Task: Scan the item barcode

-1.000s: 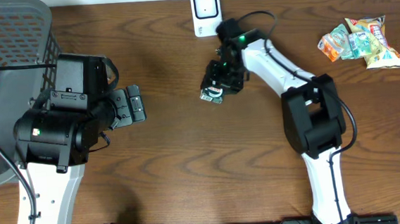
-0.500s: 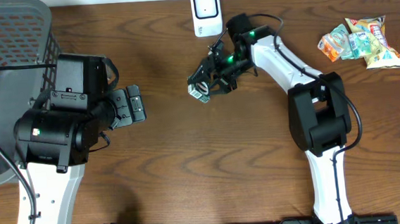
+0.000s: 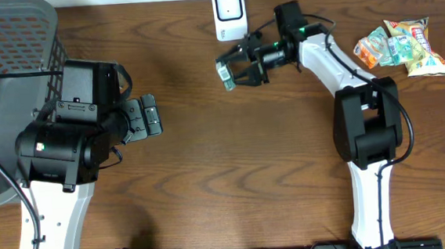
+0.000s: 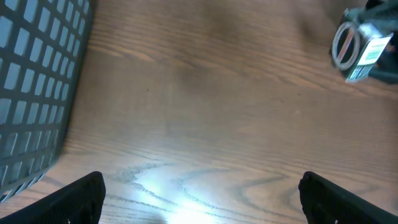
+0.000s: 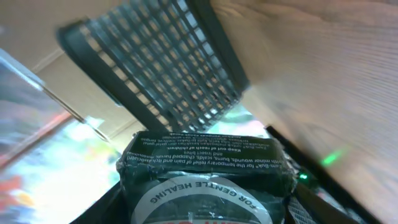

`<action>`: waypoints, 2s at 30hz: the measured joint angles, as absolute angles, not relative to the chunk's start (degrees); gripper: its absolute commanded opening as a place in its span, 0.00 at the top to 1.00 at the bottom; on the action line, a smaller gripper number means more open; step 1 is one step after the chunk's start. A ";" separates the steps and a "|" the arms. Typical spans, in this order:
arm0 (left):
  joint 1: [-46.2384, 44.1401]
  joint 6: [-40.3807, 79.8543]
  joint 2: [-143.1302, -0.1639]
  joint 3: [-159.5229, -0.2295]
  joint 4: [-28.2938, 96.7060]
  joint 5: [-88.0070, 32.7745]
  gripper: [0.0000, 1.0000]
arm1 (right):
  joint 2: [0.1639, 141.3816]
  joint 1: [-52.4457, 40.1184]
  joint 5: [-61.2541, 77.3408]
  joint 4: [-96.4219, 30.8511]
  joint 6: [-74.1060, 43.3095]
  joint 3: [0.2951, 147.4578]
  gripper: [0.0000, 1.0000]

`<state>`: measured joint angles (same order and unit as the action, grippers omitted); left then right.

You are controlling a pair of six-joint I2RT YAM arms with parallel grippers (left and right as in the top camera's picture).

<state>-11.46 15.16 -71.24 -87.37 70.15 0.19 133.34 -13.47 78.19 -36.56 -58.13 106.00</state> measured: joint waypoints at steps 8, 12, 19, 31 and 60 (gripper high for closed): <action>-11.46 15.16 -71.24 -87.37 70.11 0.19 0.02 | 133.32 -12.97 78.00 -13.37 -83.99 105.60 0.47; -11.46 15.16 -71.24 -87.37 70.15 0.21 0.03 | 133.32 -12.97 77.14 -2.48 -93.62 105.58 0.48; -11.46 15.16 -71.24 -87.37 70.15 0.19 0.02 | 133.12 -12.97 76.18 0.56 -98.85 105.58 0.48; -11.46 15.16 -71.24 -87.37 70.15 0.19 0.02 | 133.12 -13.26 74.50 1.56 -94.43 105.58 0.48; -11.46 15.16 -71.24 -87.37 70.13 0.19 0.02 | 133.10 -16.43 49.04 3.62 -59.66 105.56 0.40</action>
